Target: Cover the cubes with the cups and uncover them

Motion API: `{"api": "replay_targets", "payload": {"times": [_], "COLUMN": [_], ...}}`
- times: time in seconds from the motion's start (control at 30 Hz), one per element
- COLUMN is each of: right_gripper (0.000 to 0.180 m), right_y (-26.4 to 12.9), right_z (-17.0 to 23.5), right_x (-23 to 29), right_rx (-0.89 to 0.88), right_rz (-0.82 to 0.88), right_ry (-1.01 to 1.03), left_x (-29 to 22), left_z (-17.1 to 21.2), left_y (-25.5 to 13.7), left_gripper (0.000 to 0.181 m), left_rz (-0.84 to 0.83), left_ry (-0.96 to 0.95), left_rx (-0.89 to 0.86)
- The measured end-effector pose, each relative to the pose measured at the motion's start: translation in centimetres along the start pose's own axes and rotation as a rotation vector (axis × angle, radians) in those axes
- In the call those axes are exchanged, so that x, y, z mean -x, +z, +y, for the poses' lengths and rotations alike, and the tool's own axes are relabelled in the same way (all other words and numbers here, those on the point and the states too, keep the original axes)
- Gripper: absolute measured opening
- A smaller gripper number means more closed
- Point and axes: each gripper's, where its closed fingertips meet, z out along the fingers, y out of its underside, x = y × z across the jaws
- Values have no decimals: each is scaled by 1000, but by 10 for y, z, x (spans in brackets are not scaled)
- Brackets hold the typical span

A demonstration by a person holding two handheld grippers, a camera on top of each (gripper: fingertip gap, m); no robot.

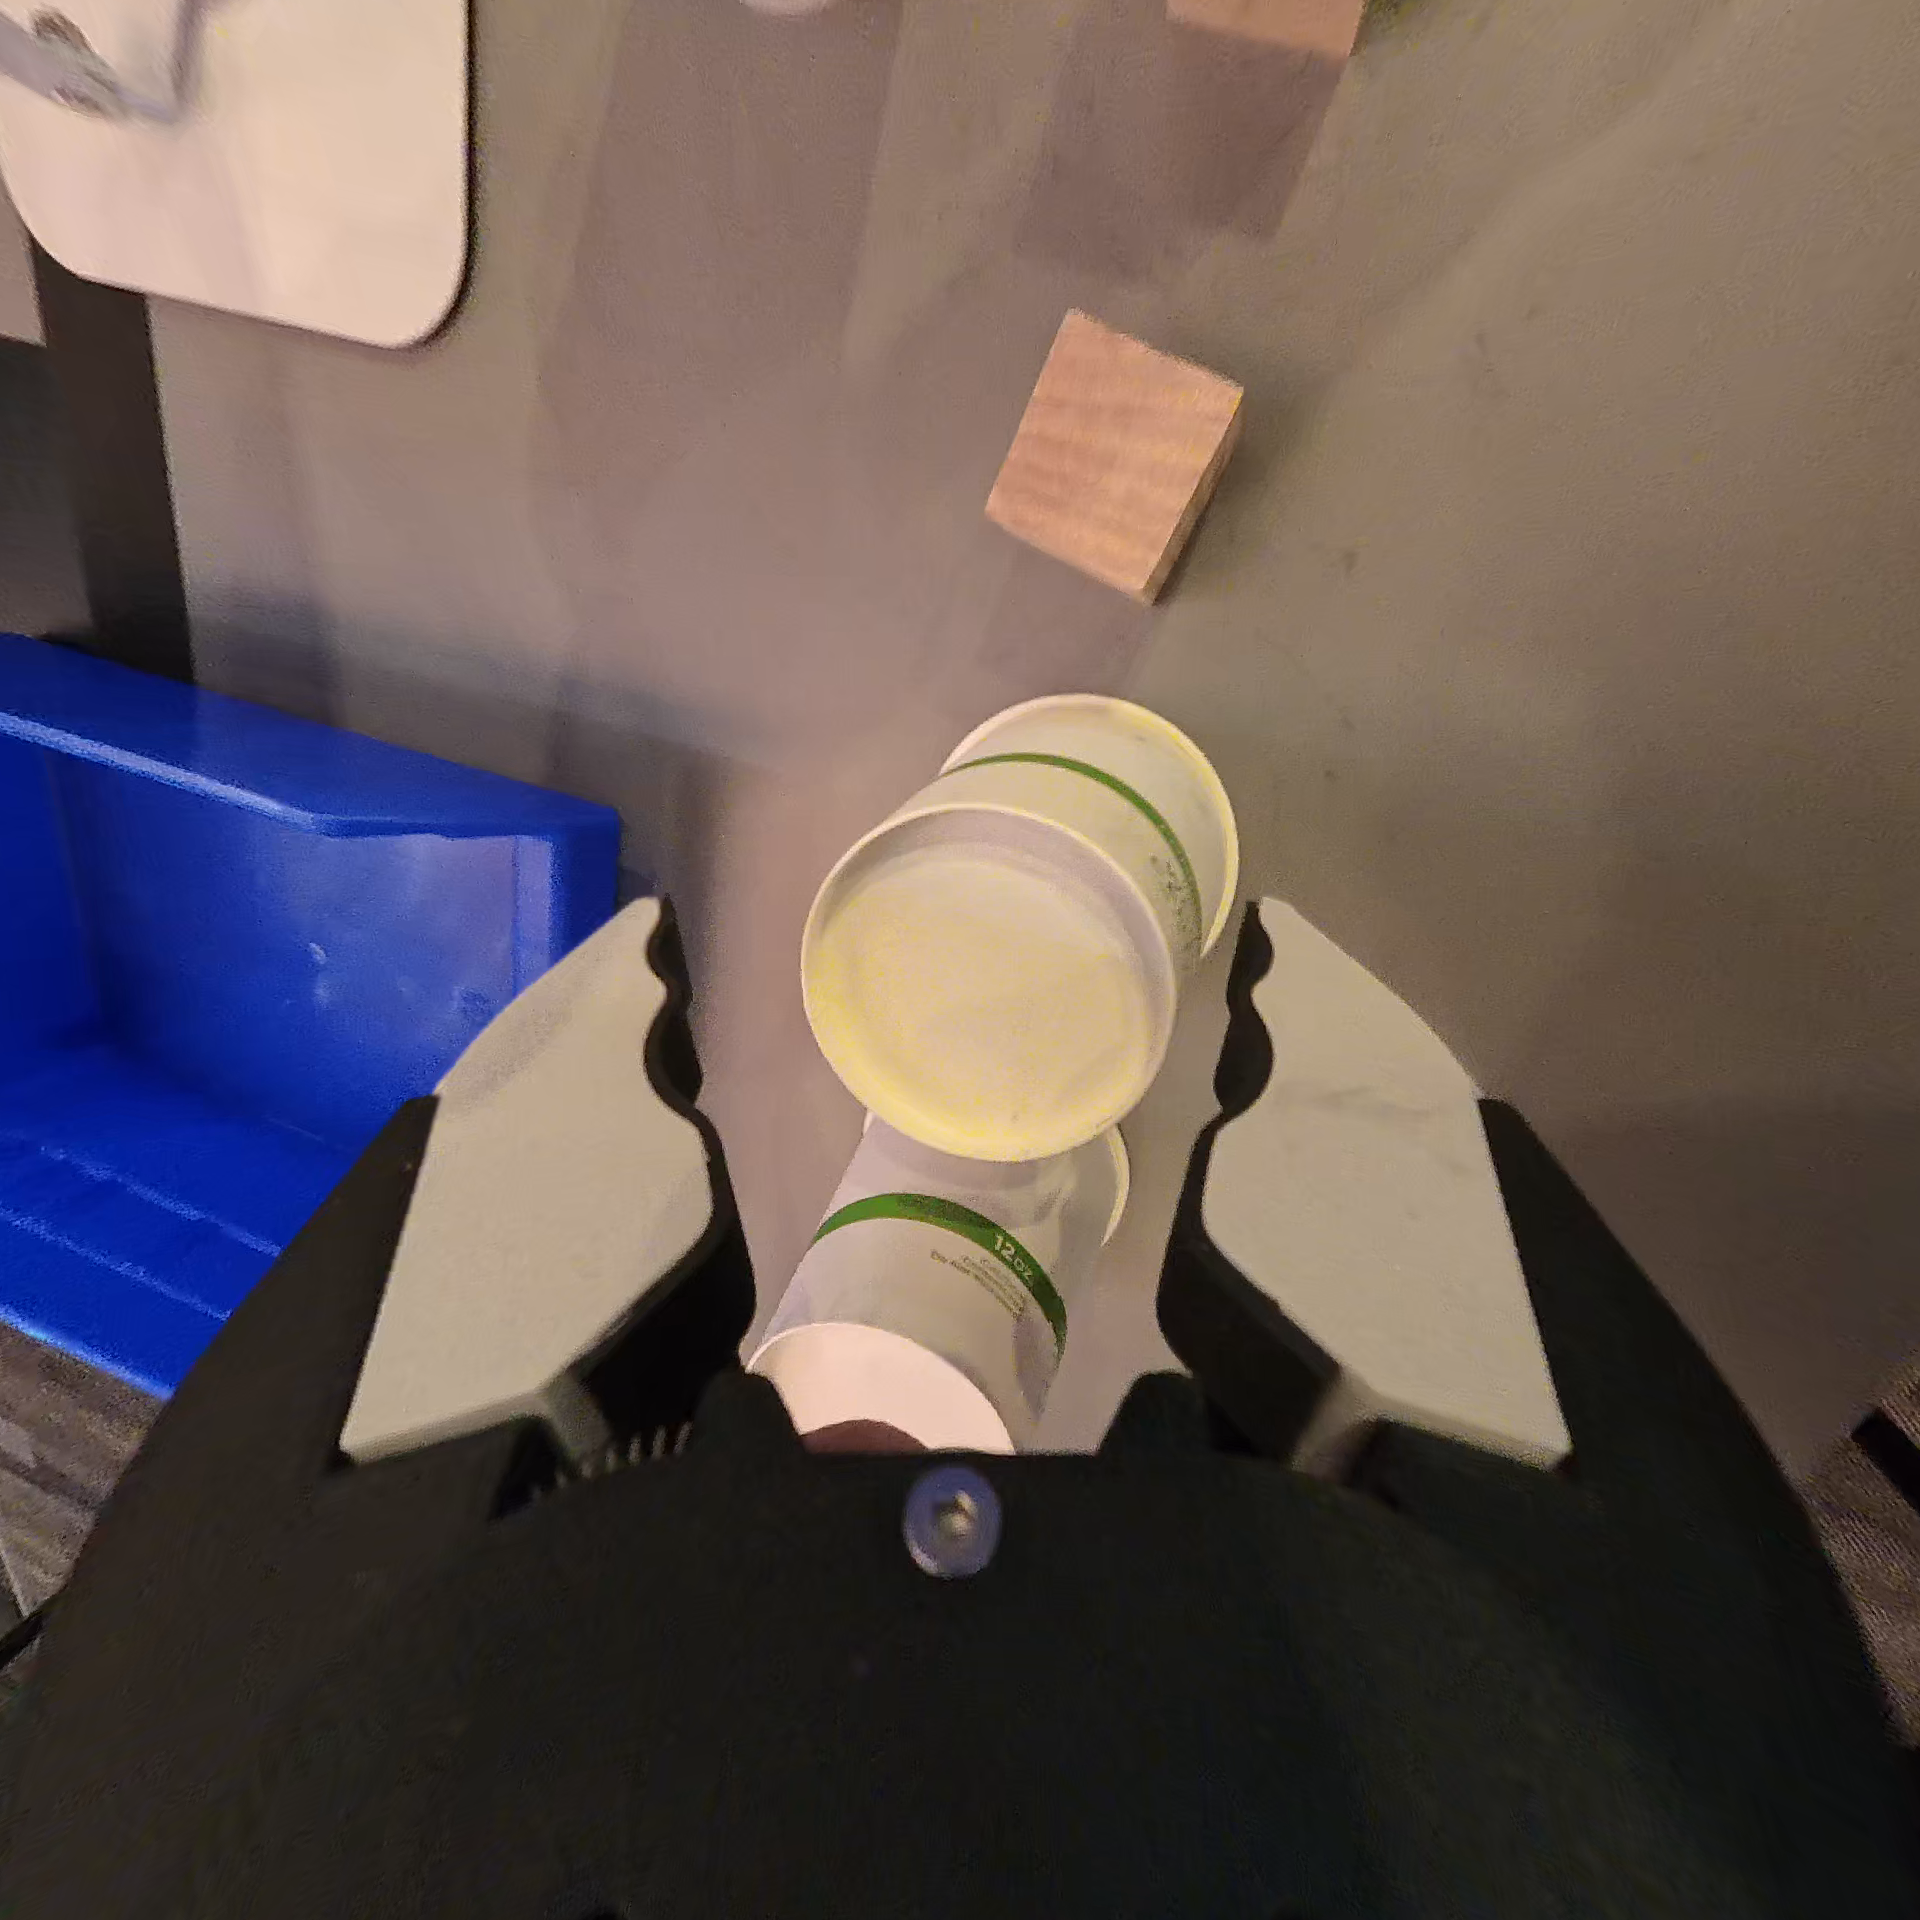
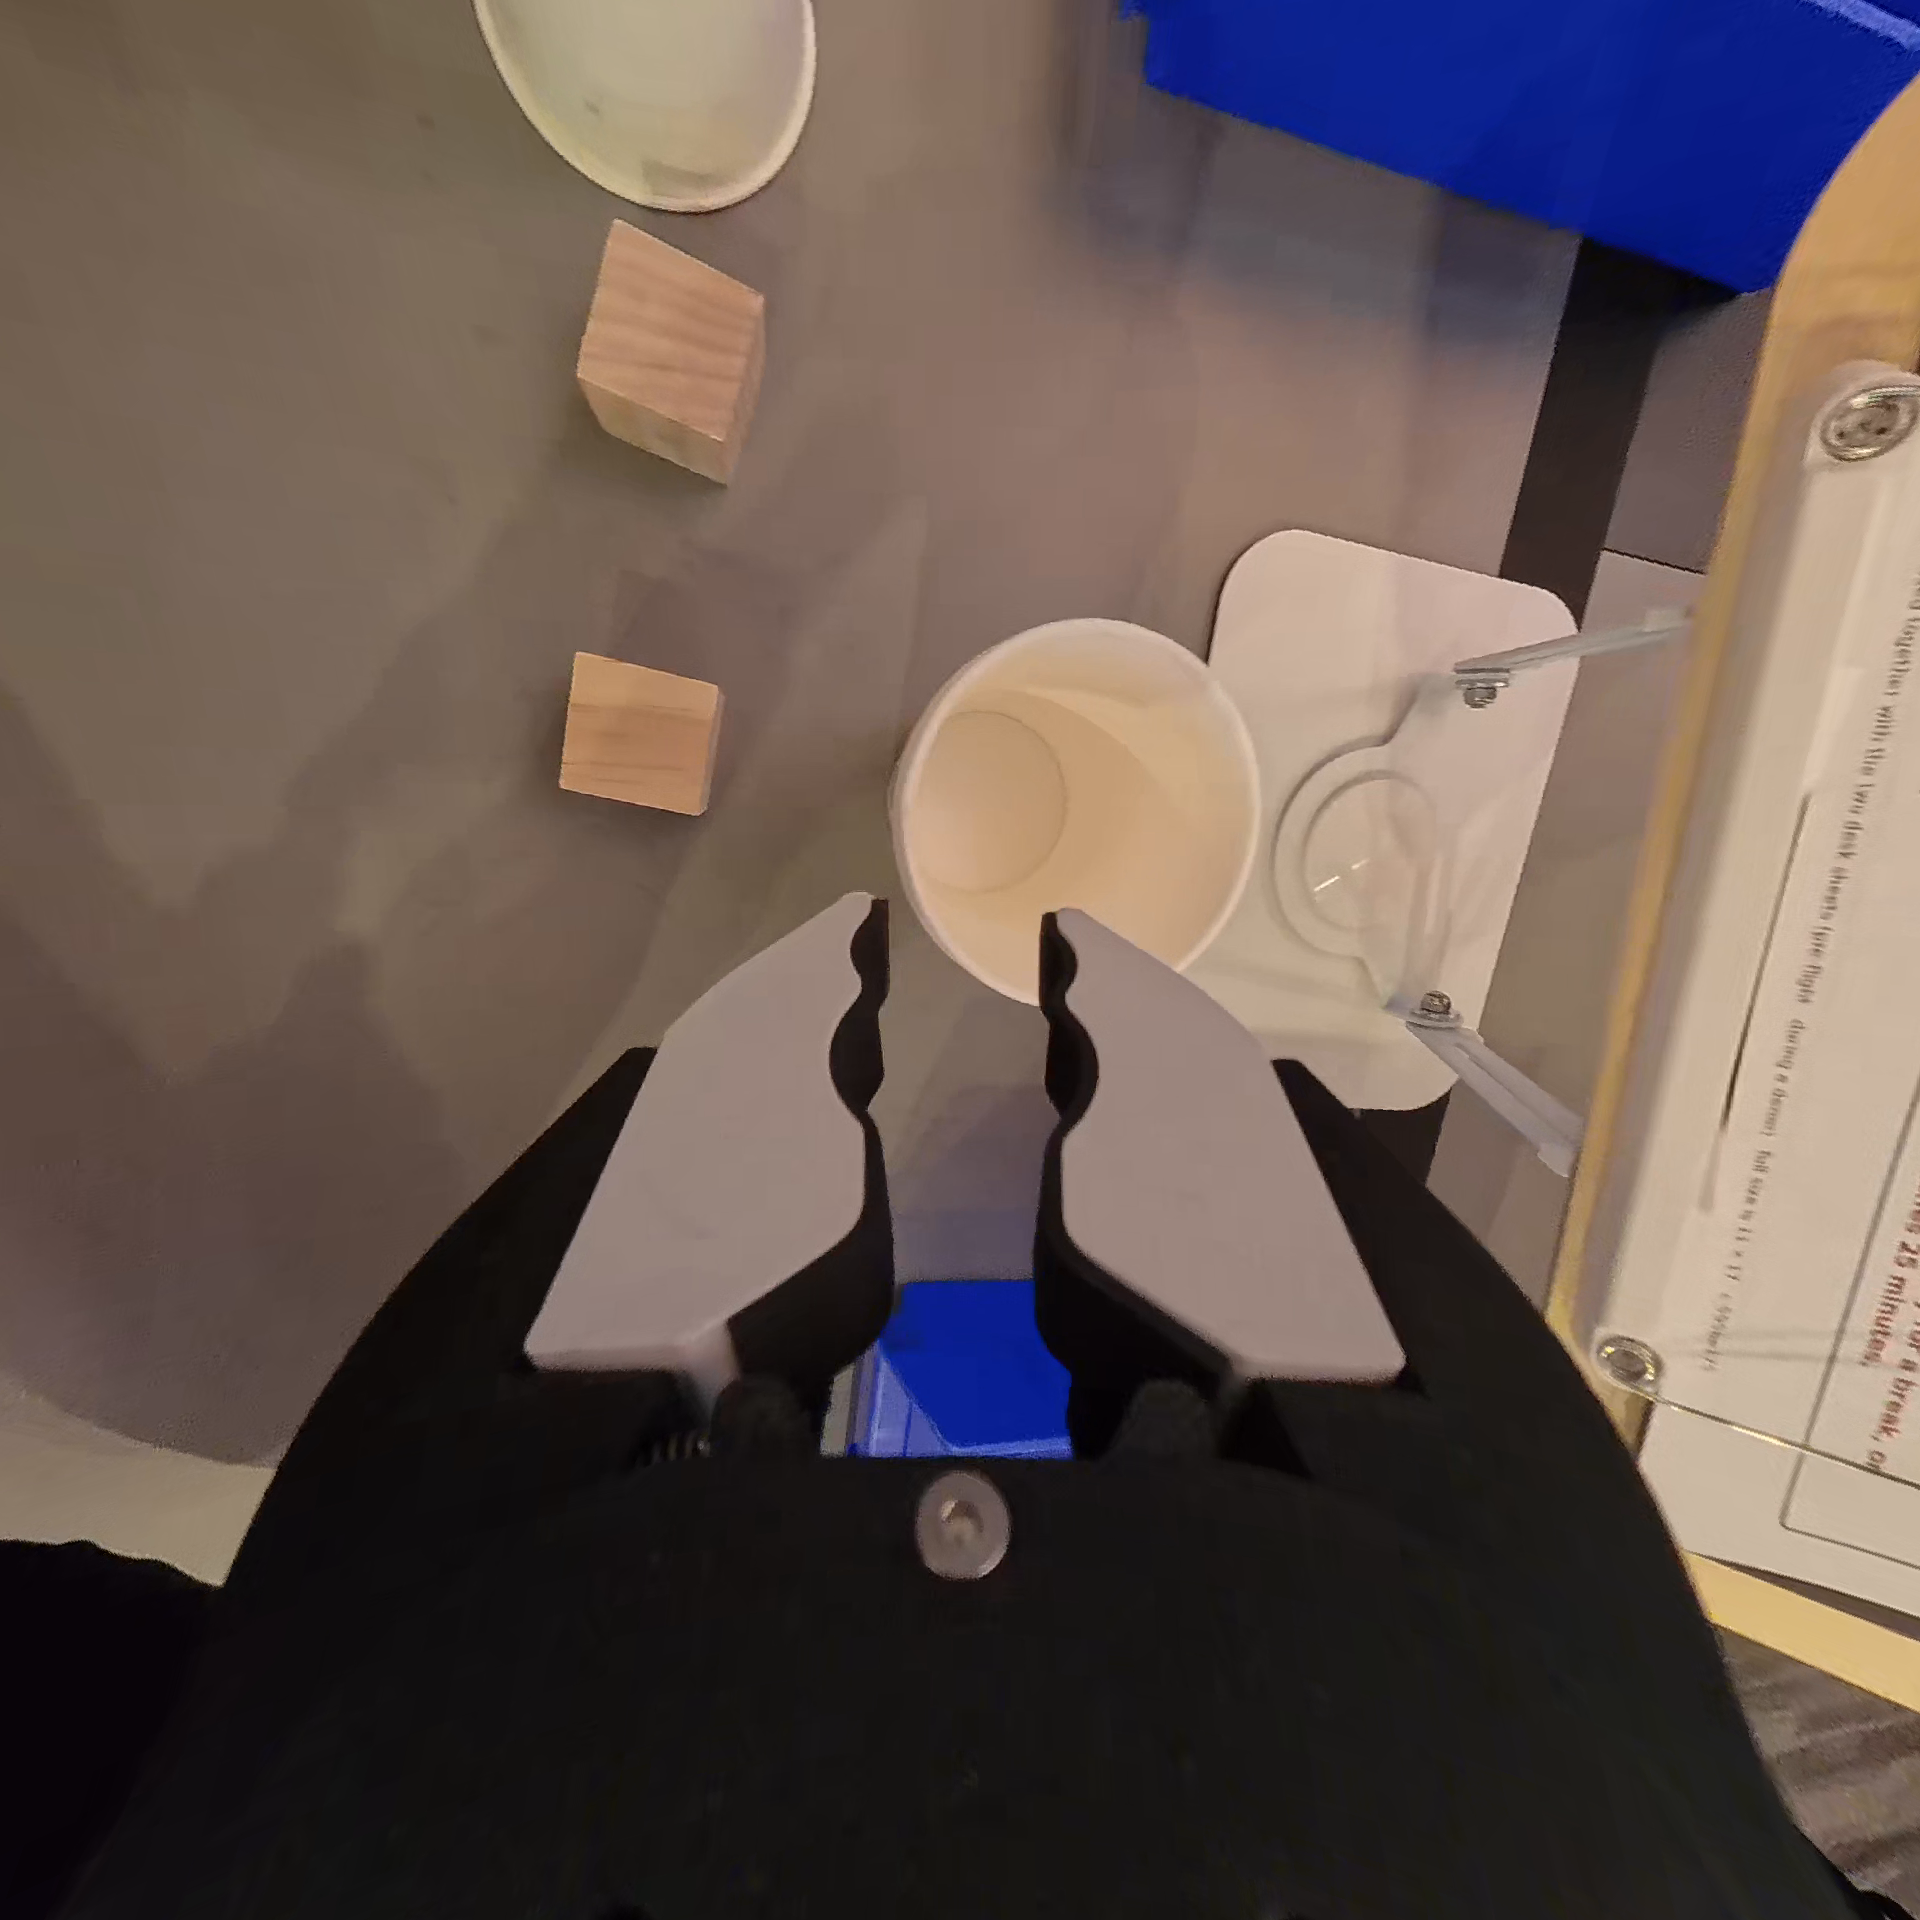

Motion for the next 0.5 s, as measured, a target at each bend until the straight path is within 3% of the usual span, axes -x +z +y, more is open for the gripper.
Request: {"api": "replay_targets", "payload": {"times": [0.17, 0.23, 0.5], "right_gripper": [27, 27, 27], "right_y": [5, 7, 5], "right_z": [1, 1, 1], "right_x": [8, 9, 11], "right_rx": [-8, -10, -48], "right_rz": [-22, -25, -23], "right_ry": [-3, 0, 13], "left_x": [-2, -8, 1], "left_z": [14, 16, 18], "left_y": [17, 22, 11], "left_gripper": [101, 85, 84], "left_rz": [51, 98, 41], "left_ry": [-4, 10, -6], "left_rx": [71, 80, 46]}}
